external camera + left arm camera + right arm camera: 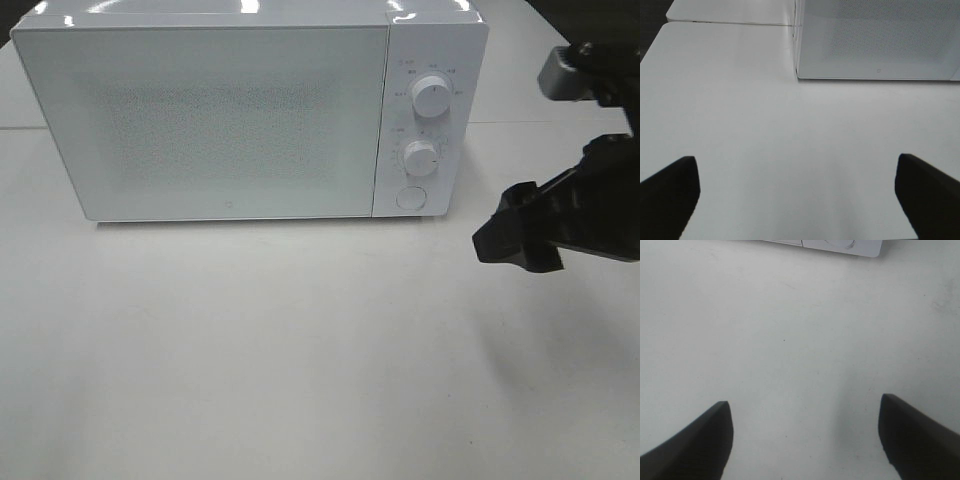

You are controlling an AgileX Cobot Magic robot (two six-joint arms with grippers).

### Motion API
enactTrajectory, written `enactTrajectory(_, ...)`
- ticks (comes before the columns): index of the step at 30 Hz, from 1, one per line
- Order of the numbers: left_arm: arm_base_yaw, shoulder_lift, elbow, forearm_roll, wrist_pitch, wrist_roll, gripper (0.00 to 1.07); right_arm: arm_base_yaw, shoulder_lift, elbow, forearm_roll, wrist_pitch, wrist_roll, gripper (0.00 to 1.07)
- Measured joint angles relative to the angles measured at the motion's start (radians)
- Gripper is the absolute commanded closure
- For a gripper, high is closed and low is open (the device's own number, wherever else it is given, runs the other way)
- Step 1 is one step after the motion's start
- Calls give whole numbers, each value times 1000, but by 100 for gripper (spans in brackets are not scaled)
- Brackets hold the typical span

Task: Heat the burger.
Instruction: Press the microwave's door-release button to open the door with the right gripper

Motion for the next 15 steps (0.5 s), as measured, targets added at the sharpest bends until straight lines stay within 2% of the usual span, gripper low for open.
enactTrajectory(8,0,0,0,0,0,0,8,0,-245,0,-37,242,-21,31)
enactTrajectory(15,0,0,0,0,0,0,8,0,-400,0,-59,370,-20,31)
